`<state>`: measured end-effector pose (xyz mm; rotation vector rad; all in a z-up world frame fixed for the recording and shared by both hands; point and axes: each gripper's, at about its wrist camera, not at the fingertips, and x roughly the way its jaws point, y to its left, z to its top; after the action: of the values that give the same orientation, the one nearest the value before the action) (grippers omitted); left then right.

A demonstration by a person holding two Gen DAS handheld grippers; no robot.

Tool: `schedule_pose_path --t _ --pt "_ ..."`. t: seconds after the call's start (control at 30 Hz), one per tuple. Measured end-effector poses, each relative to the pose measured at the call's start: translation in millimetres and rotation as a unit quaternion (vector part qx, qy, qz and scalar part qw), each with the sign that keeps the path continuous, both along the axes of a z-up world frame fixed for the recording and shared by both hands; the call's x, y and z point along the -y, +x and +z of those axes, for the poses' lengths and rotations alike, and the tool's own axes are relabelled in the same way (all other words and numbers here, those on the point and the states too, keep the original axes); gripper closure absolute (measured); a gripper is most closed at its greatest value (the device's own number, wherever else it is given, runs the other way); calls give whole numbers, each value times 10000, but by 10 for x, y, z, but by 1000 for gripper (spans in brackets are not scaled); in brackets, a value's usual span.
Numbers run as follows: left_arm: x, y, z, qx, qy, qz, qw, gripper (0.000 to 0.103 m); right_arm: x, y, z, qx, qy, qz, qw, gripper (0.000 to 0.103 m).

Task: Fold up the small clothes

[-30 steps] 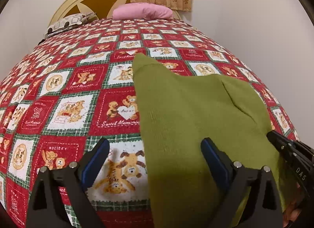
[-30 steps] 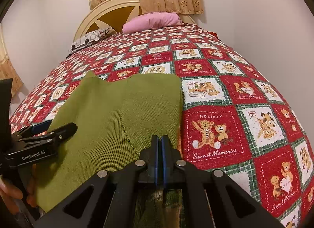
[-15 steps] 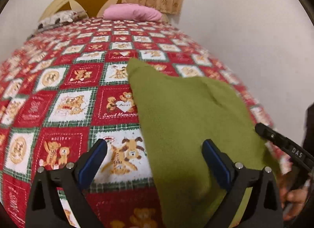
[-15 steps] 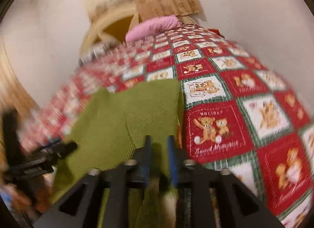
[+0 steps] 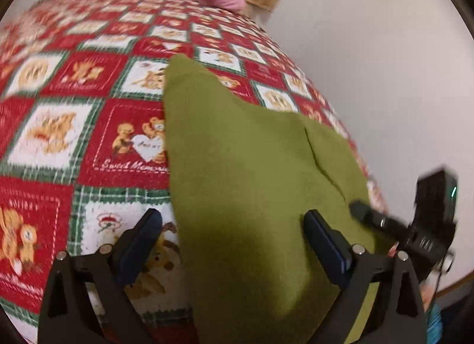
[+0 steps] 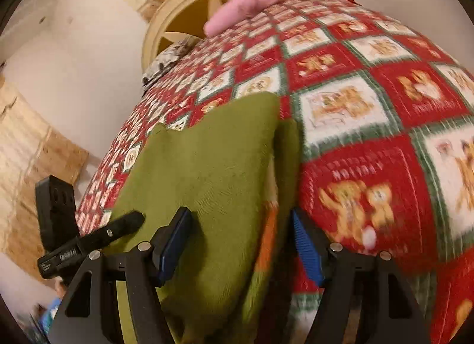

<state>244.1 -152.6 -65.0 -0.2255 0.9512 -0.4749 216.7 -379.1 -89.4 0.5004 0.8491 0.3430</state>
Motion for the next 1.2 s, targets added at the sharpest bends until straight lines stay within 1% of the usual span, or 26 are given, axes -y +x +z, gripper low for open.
schedule_pose_path --t 0.03,0.13,0.2,0.23,0.27,0.3,0.33,0.37,0.4,0.43,0.5,0.53,0.57,0.6,0.7,0.77,0.87,1.0,1.1,1.17,1.2 --pt "19 -6 -4 64 46 -31 10000 5 -15 29 4 -14 -24 42 10000 33" --pt "50 15 -33 129 17 -47 9999 5 -120 102 -12 28 -230 179 9996 33" --pt "66 29 -37 198 14 -55 9998 8 -170 112 -3 65 -407 220 9989 35" --pt "87 34 -47 220 0 -61 9997 14 -198 109 -2 87 -473 249 9985 42" --pt "84 39 -43 234 -30 -77 9997 22 -219 90 -1 122 -456 334 9983 53" --pt "74 29 -39 254 -58 -90 9996 25 -217 29 8 169 -467 343 9982 55" --pt "49 10 -25 275 -84 -92 9995 31 -239 17 30 198 -524 305 9980 60" --pt "31 -13 -12 303 -125 -104 9994 39 -251 -18 65 239 -623 224 9975 69" --pt "16 -36 2 334 -126 -99 9993 41 -267 -44 103 259 -739 123 9969 73" --pt "25 -42 12 360 -105 -82 9993 44 -306 -62 133 262 -843 61 9961 74" --pt "20 -91 54 399 -25 -49 9992 50 -441 -178 234 369 -1277 -111 9911 76" --pt "34 -111 84 438 43 -40 9990 54 -512 -247 288 446 -1478 -184 9878 76" --pt "49 -143 124 494 122 -44 9987 59 -576 -328 360 531 -1629 -281 9848 77" --pt "61 -188 175 568 174 -60 9982 60 -608 -412 431 606 -1658 -378 9836 77" --pt "89 -382 369 863 219 -171 9959 62 -625 -780 712 911 -1474 -722 9822 77" --pt "135 -564 538 1136 288 -323 9926 62 -645 -989 856 1048 -1488 -900 9792 77" --pt "248 -835 765 1426 346 -587 9874 63 -629 -1437 1065 1219 -1425 -1220 9747 77" --pt "500 -1223 970 1483 88 -1186 9818 63 -427 -2116 1332 1464 -1297 -1722 9654 77" --pt "802 -1572 1064 1508 -49 -1722 9734 63 -171 -2594 1480 1487 -1208 -2108 9586 77" --pt "1039 -1778 1079 1441 -182 -2037 9682 63 27 -2940 1544 1413 -1362 -2334 9524 77" --pt "1141 -1833 1073 1366 -247 -2149 9667 63 93 -3031 1556 1370 -1446 -2386 9505 77"
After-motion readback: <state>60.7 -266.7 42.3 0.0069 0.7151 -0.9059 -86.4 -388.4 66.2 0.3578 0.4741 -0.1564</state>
